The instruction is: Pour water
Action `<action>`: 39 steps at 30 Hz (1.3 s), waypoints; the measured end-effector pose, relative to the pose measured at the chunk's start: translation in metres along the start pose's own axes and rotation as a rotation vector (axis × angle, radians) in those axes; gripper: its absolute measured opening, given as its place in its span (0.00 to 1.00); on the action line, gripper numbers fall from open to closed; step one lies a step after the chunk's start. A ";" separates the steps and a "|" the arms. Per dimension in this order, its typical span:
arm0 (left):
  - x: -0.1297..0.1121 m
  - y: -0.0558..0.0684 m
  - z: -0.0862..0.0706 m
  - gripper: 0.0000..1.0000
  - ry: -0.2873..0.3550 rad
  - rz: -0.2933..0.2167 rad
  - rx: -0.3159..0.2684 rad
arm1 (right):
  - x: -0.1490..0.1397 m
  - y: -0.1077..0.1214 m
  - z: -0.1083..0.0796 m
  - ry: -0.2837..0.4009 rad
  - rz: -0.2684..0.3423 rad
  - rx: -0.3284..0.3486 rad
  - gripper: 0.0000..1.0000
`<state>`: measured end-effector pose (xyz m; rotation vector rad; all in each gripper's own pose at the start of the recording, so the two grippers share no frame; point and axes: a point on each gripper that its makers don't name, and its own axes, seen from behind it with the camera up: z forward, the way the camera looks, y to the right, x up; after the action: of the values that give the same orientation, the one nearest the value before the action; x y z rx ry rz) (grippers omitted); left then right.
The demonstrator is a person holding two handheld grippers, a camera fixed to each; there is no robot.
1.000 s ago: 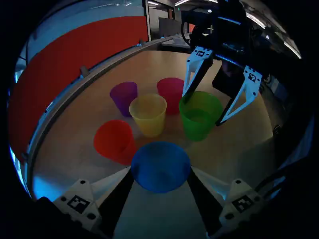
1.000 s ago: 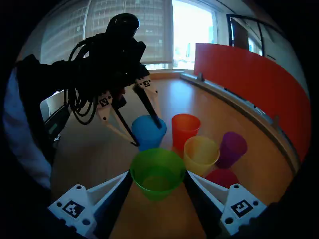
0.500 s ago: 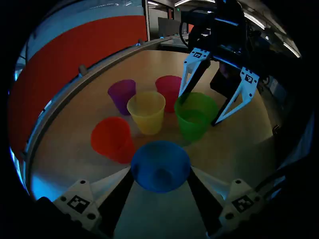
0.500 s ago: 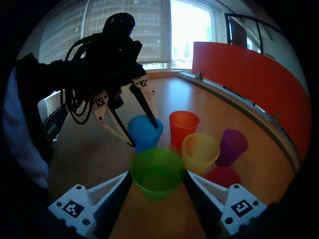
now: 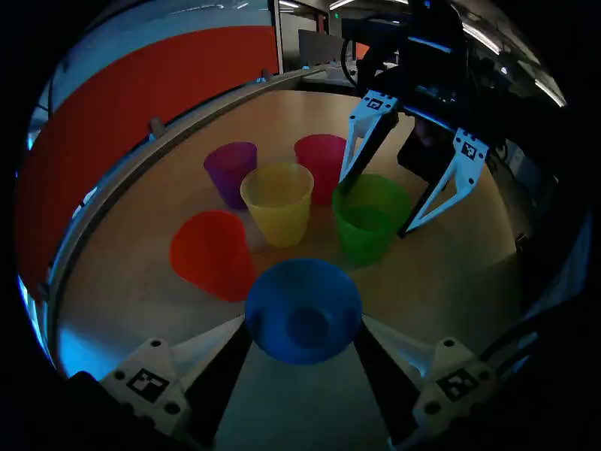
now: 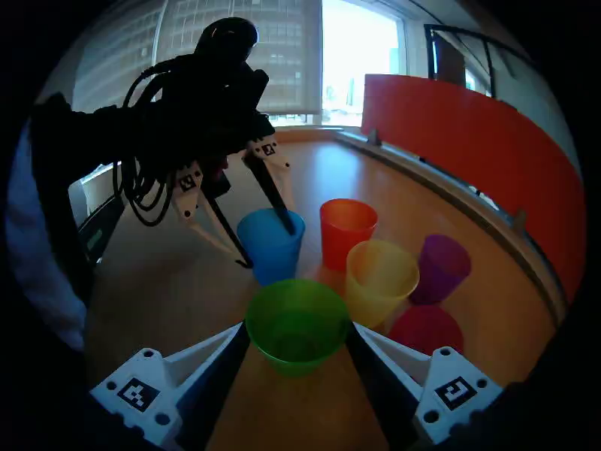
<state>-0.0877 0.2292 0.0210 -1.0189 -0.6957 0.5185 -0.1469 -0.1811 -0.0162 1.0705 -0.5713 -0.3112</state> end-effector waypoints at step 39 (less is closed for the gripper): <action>-0.029 -0.002 -0.021 0.97 -0.038 -0.038 0.059 | -0.029 0.000 -0.039 -0.007 0.064 -0.101 0.99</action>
<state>-0.0916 0.1965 0.0072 -0.9408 -0.7284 0.5239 -0.1476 -0.1375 -0.0382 0.9524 -0.5888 -0.2846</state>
